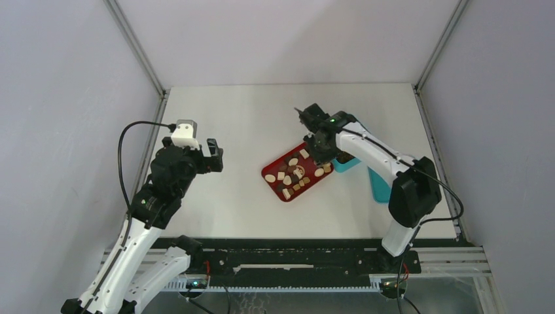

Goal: Pack the chocolate
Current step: Pick up the fake chocolate from the plate, then place the fake chocolate in the packing box.

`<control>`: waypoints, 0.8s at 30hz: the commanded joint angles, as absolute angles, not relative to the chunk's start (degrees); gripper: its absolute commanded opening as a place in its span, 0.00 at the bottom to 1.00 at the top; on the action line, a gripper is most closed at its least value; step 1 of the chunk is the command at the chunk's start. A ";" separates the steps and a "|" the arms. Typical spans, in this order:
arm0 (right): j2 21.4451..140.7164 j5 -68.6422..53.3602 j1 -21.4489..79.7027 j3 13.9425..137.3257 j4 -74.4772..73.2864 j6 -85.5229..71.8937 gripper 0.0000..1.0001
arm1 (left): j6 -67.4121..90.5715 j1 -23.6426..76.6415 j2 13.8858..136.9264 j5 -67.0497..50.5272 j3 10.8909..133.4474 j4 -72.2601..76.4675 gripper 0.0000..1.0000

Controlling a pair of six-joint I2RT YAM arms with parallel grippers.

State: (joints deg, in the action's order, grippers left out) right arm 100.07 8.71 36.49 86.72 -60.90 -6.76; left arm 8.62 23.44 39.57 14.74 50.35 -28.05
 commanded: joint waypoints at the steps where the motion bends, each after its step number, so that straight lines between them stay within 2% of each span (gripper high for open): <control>1: 94.90 10.94 32.67 89.05 -59.07 -8.17 0.00 | 8.79 22.94 38.74 14.29 49.52 -26.81 1.00; 11: 96.08 17.08 22.34 92.88 -57.88 -8.42 0.00 | 8.79 22.95 38.39 14.18 49.56 -26.81 1.00; 24: 107.21 18.30 13.62 100.91 -52.63 -6.54 0.00 | 8.54 22.98 38.59 15.03 49.48 -26.80 1.00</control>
State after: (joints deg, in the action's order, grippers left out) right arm 104.92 16.47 14.79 96.73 -55.44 -7.18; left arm 8.60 23.44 38.94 14.79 50.35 -28.03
